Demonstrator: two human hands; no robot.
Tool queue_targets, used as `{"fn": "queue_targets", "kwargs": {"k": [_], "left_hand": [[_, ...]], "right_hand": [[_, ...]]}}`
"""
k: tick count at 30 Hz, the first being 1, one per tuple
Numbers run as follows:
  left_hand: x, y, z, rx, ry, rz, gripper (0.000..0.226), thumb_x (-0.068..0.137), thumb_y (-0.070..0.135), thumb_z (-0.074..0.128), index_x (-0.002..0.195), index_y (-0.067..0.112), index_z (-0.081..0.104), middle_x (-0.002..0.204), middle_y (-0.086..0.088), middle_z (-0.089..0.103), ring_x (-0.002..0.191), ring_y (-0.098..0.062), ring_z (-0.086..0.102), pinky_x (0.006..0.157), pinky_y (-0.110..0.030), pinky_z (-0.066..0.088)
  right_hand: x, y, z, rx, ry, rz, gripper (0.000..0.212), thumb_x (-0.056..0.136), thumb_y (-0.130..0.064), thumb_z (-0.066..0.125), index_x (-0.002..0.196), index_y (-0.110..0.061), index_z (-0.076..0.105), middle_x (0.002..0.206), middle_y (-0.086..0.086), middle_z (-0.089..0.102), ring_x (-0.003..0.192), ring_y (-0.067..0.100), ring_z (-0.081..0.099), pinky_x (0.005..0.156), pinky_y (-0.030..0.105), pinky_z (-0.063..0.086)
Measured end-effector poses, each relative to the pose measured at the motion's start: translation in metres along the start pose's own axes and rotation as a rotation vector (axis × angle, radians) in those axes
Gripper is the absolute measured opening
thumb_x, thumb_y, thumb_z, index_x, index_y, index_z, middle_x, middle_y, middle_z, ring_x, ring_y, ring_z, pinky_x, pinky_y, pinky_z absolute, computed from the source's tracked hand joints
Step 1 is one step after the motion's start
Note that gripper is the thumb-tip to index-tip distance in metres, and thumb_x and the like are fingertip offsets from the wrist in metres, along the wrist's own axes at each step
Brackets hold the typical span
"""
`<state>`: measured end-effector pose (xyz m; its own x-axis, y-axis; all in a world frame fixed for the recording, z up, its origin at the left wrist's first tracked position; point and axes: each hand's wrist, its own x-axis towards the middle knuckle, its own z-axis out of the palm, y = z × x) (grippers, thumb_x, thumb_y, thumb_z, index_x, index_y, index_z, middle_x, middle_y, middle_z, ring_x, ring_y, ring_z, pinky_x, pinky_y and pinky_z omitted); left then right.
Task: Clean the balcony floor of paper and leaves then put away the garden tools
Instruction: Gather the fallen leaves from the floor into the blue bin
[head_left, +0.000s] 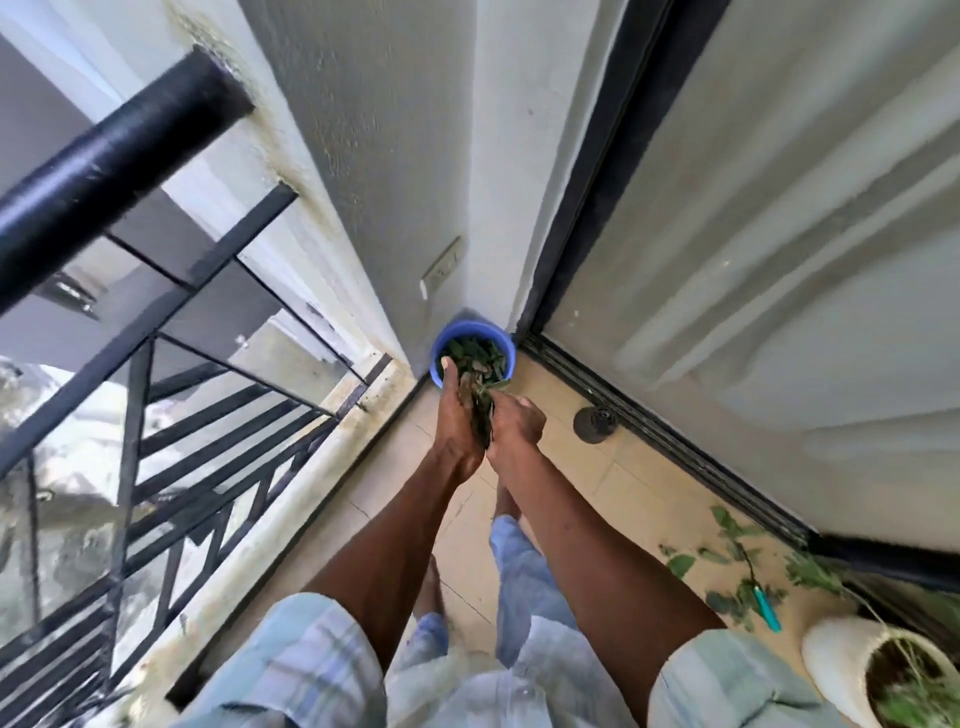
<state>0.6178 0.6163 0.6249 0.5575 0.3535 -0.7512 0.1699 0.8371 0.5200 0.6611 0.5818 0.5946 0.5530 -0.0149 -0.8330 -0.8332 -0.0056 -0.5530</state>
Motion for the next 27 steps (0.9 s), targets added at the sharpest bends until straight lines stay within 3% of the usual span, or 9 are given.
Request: {"fn": "queue_targets", "kwargs": {"k": [3, 6, 9, 14, 16, 19, 22, 25, 27], "left_hand": [[0.021, 0.013, 0.008, -0.042, 0.038, 0.022, 0.078, 0.092, 0.071, 0.033, 0.136, 0.010, 0.054, 0.129, -0.018, 0.061, 0.116, -0.030, 0.061, 0.095, -0.039, 0.053], [0.093, 0.022, 0.016, -0.101, 0.152, 0.007, 0.076, 0.096, 0.066, 0.026, 0.141, 0.009, 0.047, 0.129, -0.017, 0.059, 0.093, -0.014, 0.069, 0.070, -0.028, 0.054], [0.162, 0.022, 0.002, -0.129, 0.301, -0.002, 0.072, 0.097, 0.065, 0.025, 0.144, 0.012, 0.043, 0.138, -0.009, 0.055, 0.097, -0.011, 0.062, 0.079, -0.032, 0.048], [0.247, 0.005, -0.037, -0.085, 0.402, -0.006, 0.053, 0.101, 0.056, 0.027, 0.120, 0.015, 0.054, 0.105, -0.001, 0.059, 0.086, -0.007, 0.057, 0.085, -0.034, 0.045], [0.271, -0.001, -0.058, -0.051, 0.425, -0.022, 0.061, 0.098, 0.061, 0.033, 0.134, 0.015, 0.048, 0.122, -0.003, 0.056, 0.102, -0.011, 0.057, 0.092, -0.035, 0.044], [0.299, -0.015, -0.084, -0.021, 0.449, -0.040, 0.068, 0.093, 0.067, 0.038, 0.139, 0.017, 0.045, 0.130, 0.000, 0.056, 0.117, -0.012, 0.054, 0.091, -0.036, 0.043], [0.305, -0.023, -0.093, 0.003, 0.439, -0.057, 0.059, 0.095, 0.065, 0.036, 0.132, 0.021, 0.050, 0.116, 0.005, 0.059, 0.101, -0.006, 0.055, 0.095, -0.037, 0.041], [0.296, -0.029, -0.095, 0.023, 0.437, -0.094, 0.056, 0.094, 0.062, 0.042, 0.131, 0.021, 0.052, 0.124, 0.000, 0.055, 0.109, -0.013, 0.051, 0.104, -0.043, 0.040], [0.279, -0.028, -0.087, 0.070, 0.435, -0.123, 0.048, 0.096, 0.056, 0.043, 0.127, 0.022, 0.055, 0.120, -0.001, 0.056, 0.113, -0.016, 0.048, 0.105, -0.045, 0.040]], "right_hand": [[0.026, -0.018, 0.009, -0.050, -0.003, -0.008, 0.016, 0.065, -0.009, 0.078, 0.079, -0.006, 0.070, 0.079, 0.010, 0.074, 0.072, 0.030, 0.072, 0.072, 0.047, 0.060], [0.094, -0.037, 0.037, -0.055, -0.011, 0.032, 0.018, 0.067, -0.005, 0.078, 0.083, -0.005, 0.071, 0.079, 0.012, 0.073, 0.063, 0.026, 0.069, 0.055, 0.037, 0.058], [0.159, -0.048, 0.060, -0.064, -0.001, -0.067, 0.008, 0.070, -0.005, 0.074, 0.075, -0.011, 0.071, 0.074, 0.005, 0.071, 0.065, 0.024, 0.066, 0.056, 0.031, 0.055], [0.256, -0.034, 0.092, -0.161, 0.025, -0.416, 0.019, 0.074, -0.003, 0.067, 0.067, -0.020, 0.064, 0.075, 0.003, 0.066, 0.069, 0.016, 0.058, 0.064, 0.026, 0.048], [0.292, -0.018, 0.106, -0.261, 0.001, -0.460, 0.007, 0.077, -0.012, 0.070, 0.083, -0.014, 0.068, 0.088, 0.005, 0.067, 0.079, 0.017, 0.059, 0.071, 0.026, 0.046], [0.339, 0.012, 0.118, -0.521, -0.196, -0.185, 0.062, 0.087, -0.046, 0.066, 0.133, -0.007, 0.052, 0.125, 0.005, 0.058, 0.109, 0.019, 0.056, 0.085, 0.024, 0.041], [0.370, 0.024, 0.109, -0.553, -0.274, -0.036, 0.077, 0.088, -0.062, 0.052, 0.143, -0.009, 0.041, 0.137, 0.007, 0.052, 0.122, 0.024, 0.052, 0.094, 0.030, 0.041], [0.368, 0.021, 0.089, -0.554, -0.253, 0.011, 0.066, 0.083, -0.065, 0.056, 0.125, -0.014, 0.059, 0.105, 0.000, 0.061, 0.093, 0.019, 0.058, 0.093, 0.035, 0.047], [0.350, 0.018, 0.075, -0.570, -0.249, -0.001, 0.038, 0.083, -0.058, 0.062, 0.092, -0.022, 0.065, 0.073, -0.005, 0.051, 0.065, 0.013, 0.046, 0.071, 0.032, 0.046]]}}
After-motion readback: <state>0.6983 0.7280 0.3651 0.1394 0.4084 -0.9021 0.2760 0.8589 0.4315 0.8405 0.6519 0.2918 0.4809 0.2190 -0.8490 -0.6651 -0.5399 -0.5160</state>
